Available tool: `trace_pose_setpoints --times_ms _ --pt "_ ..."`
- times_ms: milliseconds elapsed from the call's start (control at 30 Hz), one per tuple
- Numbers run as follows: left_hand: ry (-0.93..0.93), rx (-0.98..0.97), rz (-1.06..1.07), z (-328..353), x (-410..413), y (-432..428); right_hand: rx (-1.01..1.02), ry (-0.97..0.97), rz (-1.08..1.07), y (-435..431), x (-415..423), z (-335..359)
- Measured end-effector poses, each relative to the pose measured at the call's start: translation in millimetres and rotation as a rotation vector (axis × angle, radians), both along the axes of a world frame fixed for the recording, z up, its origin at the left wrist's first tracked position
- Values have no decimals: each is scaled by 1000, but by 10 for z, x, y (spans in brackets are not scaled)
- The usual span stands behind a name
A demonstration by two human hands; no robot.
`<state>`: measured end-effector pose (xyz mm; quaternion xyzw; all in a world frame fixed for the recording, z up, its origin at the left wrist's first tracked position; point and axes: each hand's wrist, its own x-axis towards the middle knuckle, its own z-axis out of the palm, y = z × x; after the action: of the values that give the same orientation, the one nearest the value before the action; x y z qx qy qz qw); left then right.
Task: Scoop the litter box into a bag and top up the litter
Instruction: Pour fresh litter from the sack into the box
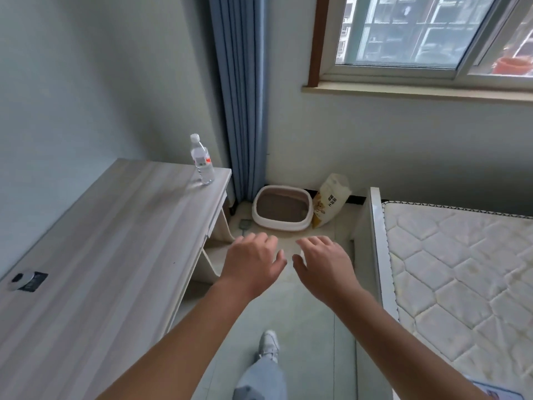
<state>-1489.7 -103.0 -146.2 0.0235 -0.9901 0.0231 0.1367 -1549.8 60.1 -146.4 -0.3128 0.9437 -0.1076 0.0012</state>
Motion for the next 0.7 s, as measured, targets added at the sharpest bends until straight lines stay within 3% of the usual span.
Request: trace_pose_setpoints --times_ms 233,467,700 --pt "57 45 -47 -245 -1187 -153 55 60 -82 -14 -987 -117" --pt "149 65 -227 -168 -2433 -13 38 136 -252 223 -1982 27" --pt "125 39 -208 -263 -3333 24 46 112 -275 297 -2903 -192"
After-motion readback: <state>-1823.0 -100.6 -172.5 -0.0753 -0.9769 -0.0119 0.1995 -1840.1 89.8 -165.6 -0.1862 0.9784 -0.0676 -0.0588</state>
